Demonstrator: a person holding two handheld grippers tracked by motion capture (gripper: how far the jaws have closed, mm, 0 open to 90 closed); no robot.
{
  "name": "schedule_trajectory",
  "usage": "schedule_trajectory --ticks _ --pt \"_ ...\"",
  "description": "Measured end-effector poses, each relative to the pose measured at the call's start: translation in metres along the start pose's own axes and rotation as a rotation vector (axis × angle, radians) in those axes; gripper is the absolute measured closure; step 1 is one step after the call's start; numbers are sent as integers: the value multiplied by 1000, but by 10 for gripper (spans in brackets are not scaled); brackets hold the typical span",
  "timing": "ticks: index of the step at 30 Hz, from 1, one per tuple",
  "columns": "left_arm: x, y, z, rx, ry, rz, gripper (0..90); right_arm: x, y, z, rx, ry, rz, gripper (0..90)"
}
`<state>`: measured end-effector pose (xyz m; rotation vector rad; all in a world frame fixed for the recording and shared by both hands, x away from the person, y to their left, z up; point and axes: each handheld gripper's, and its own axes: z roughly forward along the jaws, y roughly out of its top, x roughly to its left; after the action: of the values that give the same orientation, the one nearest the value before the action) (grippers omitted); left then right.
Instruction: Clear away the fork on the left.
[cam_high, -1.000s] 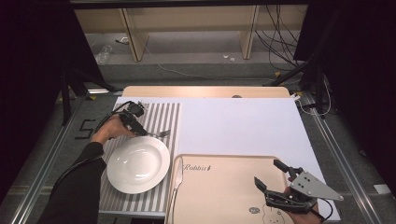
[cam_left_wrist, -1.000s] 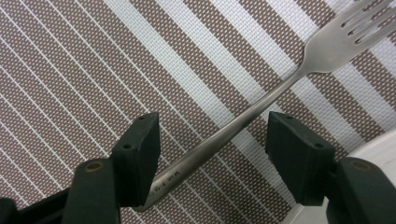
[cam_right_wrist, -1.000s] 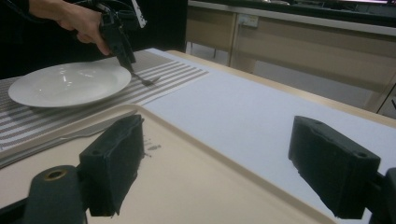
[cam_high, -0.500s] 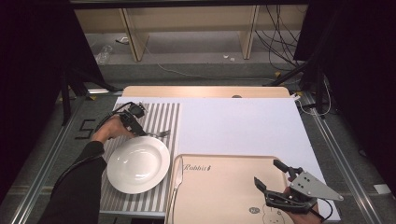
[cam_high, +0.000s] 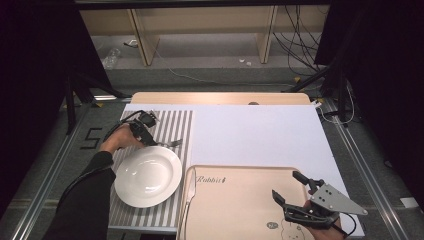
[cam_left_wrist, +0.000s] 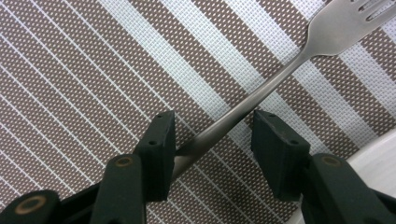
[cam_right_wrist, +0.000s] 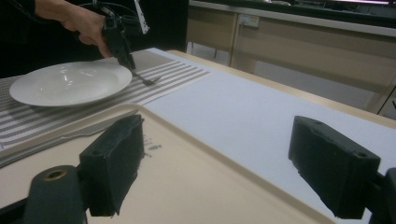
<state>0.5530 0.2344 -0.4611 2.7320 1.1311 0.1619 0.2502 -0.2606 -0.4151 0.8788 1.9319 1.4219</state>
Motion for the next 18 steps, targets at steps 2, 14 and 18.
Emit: schedule_trajectory --ticks 2,14,18 --pt "0 0 0 -1 -4 0 528 0 0 0 0 0 1 189" --pt "-1 2 0 8 -33 16 627 0 0 0 1 3 -2 194" --pt "-3 2 0 10 -39 35 675 0 0 0 -2 3 1 194"
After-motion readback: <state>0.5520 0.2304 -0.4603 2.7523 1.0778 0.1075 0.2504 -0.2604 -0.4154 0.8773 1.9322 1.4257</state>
